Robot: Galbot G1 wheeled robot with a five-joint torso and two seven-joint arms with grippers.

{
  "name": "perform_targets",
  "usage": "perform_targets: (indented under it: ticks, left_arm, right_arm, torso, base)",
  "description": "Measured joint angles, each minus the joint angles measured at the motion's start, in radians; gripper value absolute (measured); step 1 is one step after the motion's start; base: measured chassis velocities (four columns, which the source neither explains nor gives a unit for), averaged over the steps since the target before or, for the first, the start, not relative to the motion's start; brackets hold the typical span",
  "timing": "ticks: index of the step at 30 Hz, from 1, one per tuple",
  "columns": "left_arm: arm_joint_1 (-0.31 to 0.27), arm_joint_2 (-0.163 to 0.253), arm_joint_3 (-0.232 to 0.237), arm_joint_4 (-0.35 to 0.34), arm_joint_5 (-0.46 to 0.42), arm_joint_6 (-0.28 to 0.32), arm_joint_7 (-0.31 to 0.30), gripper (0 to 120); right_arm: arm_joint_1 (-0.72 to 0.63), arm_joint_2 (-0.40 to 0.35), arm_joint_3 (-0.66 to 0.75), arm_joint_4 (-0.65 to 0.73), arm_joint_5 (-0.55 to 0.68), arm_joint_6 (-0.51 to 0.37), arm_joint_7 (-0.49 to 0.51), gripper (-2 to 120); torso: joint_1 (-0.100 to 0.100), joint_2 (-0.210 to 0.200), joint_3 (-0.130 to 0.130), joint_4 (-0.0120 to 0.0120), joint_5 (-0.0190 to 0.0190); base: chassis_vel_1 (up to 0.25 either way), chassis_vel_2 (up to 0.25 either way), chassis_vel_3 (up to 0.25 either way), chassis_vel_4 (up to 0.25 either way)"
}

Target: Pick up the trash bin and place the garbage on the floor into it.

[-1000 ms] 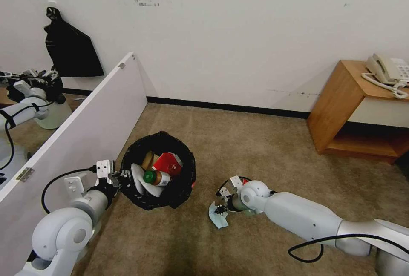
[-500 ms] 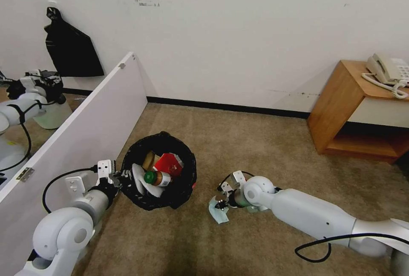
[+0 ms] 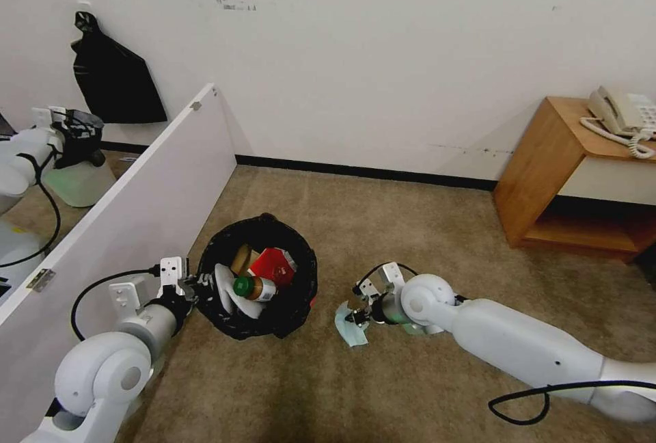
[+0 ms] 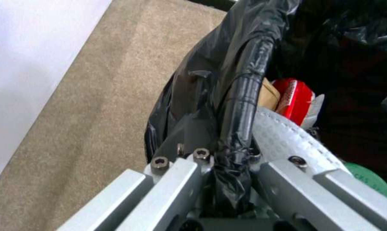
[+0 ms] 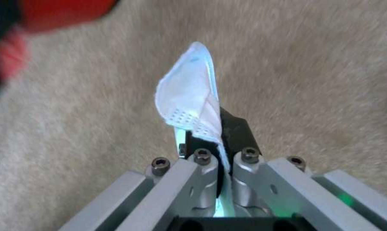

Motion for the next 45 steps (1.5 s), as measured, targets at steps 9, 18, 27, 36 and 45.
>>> perform_targets:
  ticks: [9, 18, 27, 36, 45]
  left_arm:
    - [0.001, 0.023, 0.010, 0.000, -0.006, 0.003, 0.007, 0]
    - [0.003, 0.035, 0.015, -0.004, -0.011, 0.006, 0.009, 0]
    - [0.020, 0.048, 0.004, -0.030, -0.028, 0.013, 0.001, 0]
    - [-0.011, 0.108, 0.019, -0.018, -0.099, 0.029, 0.005, 0]
    - [-0.034, 0.147, 0.051, -0.005, -0.165, 0.049, 0.002, 0]
  right_arm:
    - [-0.076, -0.118, 0.183, 0.145, -0.003, 0.014, -0.009, 0]
    - [-0.126, -0.212, 0.283, 0.241, -0.040, 0.064, -0.021, 0]
    - [-0.095, -0.245, 0.313, 0.293, -0.055, 0.102, -0.020, 0]
    - [-0.030, -0.275, 0.338, 0.354, -0.161, 0.200, -0.147, 0]
    - [0.003, -0.275, 0.336, 0.392, -0.294, 0.308, -0.226, 0]
  torso:
    - [0.000, 0.000, 0.000, -0.0002, 0.0000]
    - [0.000, 0.000, 0.000, -0.0001, 0.0000]
    - [0.000, 0.000, 0.000, -0.0001, 0.0000]
    - [0.000, 0.000, 0.000, -0.0001, 0.0000]
    - [0.000, 0.000, 0.000, 0.0000, 0.0000]
  base:
    - [0.000, 0.000, 0.000, 0.000]
    - [0.000, 0.000, 0.000, 0.000]
    - [0.000, 0.000, 0.000, 0.000]
    - [0.000, 0.000, 0.000, 0.000]
    - [0.000, 0.000, 0.000, 0.000]
